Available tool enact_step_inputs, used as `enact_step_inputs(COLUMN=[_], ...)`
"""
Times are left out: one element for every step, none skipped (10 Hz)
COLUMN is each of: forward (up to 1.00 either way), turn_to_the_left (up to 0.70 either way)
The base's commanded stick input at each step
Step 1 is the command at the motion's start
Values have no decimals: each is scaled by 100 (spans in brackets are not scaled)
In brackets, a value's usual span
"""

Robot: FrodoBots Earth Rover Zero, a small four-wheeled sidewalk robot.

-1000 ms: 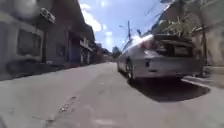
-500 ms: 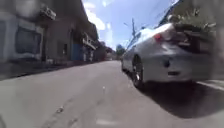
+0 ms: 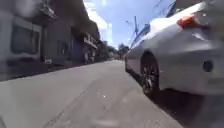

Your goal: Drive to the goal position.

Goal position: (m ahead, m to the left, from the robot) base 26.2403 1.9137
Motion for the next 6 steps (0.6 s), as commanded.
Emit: enact_step_inputs(forward=[97,98,98,98,98,98], turn_to_the_left=[3,3,7,29,38,23])
